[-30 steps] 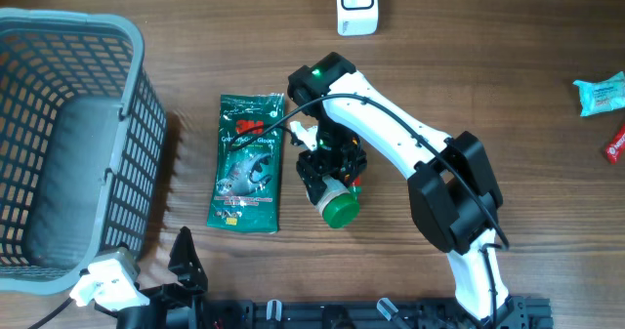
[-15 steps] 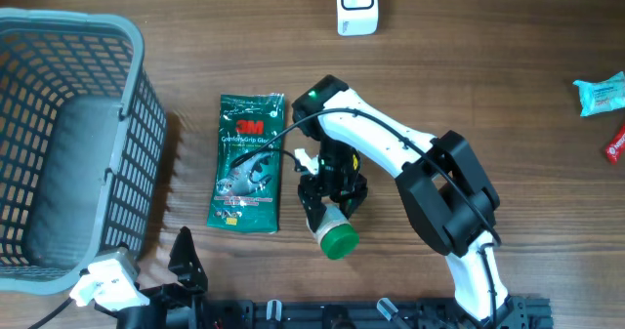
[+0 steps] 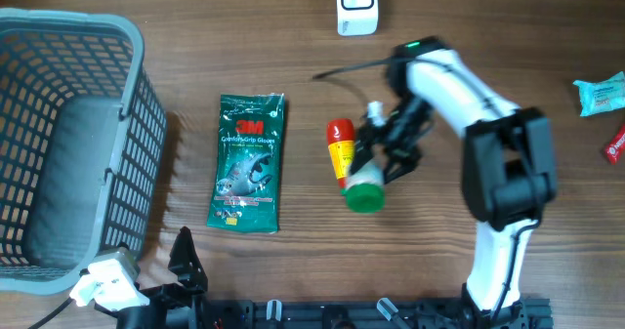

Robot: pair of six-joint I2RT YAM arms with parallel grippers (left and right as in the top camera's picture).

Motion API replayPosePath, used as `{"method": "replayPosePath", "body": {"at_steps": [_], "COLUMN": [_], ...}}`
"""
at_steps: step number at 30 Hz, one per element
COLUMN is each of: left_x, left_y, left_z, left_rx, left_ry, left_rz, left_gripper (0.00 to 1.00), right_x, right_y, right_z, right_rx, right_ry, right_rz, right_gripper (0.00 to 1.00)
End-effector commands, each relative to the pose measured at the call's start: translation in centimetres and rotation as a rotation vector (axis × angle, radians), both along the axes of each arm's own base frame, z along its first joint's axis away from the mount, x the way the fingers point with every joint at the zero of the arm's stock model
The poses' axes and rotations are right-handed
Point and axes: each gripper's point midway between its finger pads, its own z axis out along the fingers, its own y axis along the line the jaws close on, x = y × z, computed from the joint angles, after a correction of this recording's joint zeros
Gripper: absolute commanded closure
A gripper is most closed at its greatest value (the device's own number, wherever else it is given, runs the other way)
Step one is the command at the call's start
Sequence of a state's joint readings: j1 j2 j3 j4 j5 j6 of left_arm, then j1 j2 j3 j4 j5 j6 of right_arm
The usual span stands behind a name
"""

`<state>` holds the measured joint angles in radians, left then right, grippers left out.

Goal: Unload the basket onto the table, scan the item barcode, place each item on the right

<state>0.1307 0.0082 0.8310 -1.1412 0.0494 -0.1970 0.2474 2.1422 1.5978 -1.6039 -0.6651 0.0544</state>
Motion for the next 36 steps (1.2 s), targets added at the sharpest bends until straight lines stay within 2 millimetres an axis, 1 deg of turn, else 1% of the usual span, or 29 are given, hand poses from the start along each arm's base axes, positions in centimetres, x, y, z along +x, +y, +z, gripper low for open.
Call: {"method": "replayPosePath", "body": {"at_steps": [1, 3, 4, 5, 7, 9, 11, 13, 17, 18, 19, 21, 23, 25, 27, 29, 31, 32, 34, 35, 36], "left_x": [0.0, 0.0, 0.0, 0.0, 0.0, 0.0, 0.0, 0.0, 0.0, 0.0, 0.0, 0.0, 0.0, 0.0, 0.0, 0.0, 0.0, 0.0, 0.0, 0.0, 0.0], "left_y": [0.0, 0.0, 0.0, 0.0, 0.0, 0.0, 0.0, 0.0, 0.0, 0.0, 0.0, 0.0, 0.0, 0.0, 0.0, 0.0, 0.0, 0.0, 0.0, 0.0, 0.0], "left_z": [0.1, 0.1, 0.1, 0.1, 0.1, 0.1, 0.1, 0.1, 0.1, 0.1, 0.1, 0.1, 0.1, 0.1, 0.1, 0.1, 0.1, 0.1, 0.1, 0.1, 0.1], "left_rx": [-0.004, -0.004, -0.004, -0.004, -0.004, -0.004, -0.004, -0.004, -0.004, -0.004, -0.004, -0.004, -0.004, -0.004, -0.004, -0.004, -0.004, -0.004, -0.004, -0.004, -0.004], "left_ry": [-0.008, -0.008, -0.008, -0.008, -0.008, -0.008, -0.008, -0.008, -0.008, -0.008, -0.008, -0.008, -0.008, -0.008, -0.008, -0.008, -0.008, -0.008, -0.008, -0.008, -0.008], "left_rz": [0.0, 0.0, 0.0, 0.0, 0.0, 0.0, 0.0, 0.0, 0.0, 0.0, 0.0, 0.0, 0.0, 0.0, 0.0, 0.0, 0.0, 0.0, 0.0, 0.0, 0.0], "left_gripper": [0.0, 0.0, 0.0, 0.0, 0.0, 0.0, 0.0, 0.0, 0.0, 0.0, 0.0, 0.0, 0.0, 0.0, 0.0, 0.0, 0.0, 0.0, 0.0, 0.0, 0.0], "right_x": [1.1, 1.8, 1.9, 2.1, 3.1, 4.7, 5.6, 5.9, 5.7, 5.7, 5.6, 5.5, 5.4, 5.5, 5.8, 6.1, 6.8, 7.5, 8.5, 8.9, 9.1], "right_y": [-4.1, -6.4, -7.2, -8.1, -8.8, -8.7, -9.0, -10.0, -13.7, -14.4, -15.4, -17.1, -18.5, -18.6, -18.3, -17.3, -15.0, -13.6, -12.1, -12.1, -12.6], "right_z": [-0.1, -1.4, -2.1, -3.1, -4.7, -5.6, -5.8, -6.3, -7.0, -7.1, -7.1, -7.0, -6.6, -6.2, -5.8, -5.2, -4.2, -3.1, -1.0, 0.0, 1.8], "right_rx": [-0.023, -0.078, -0.113, -0.167, -0.221, -0.221, -0.231, -0.286, -0.52, -0.567, -0.632, -0.745, -0.854, -0.866, -0.858, -0.8, -0.655, -0.557, -0.453, -0.451, -0.471], "right_ry": [-0.021, -0.042, -0.042, -0.05, -0.1, -0.169, -0.211, -0.239, -0.237, -0.239, -0.239, -0.238, -0.233, -0.243, -0.267, -0.29, -0.341, -0.385, -0.458, -0.493, -0.551], "right_rz": [-0.084, -0.102, -0.112, -0.118, -0.127, -0.144, -0.144, -0.12, -0.101, -0.096, -0.096, -0.095, -0.126, -0.151, -0.155, -0.149, -0.134, -0.137, -0.152, -0.16, -0.166], "right_gripper": [0.52, 0.48, 0.49, 0.49, 0.49, 0.49, 0.48, 0.42, 0.38, 0.36, 0.31, 0.25, 0.24, 0.23, 0.19, 0.18, 0.18, 0.18, 0.18, 0.18, 0.16]}}
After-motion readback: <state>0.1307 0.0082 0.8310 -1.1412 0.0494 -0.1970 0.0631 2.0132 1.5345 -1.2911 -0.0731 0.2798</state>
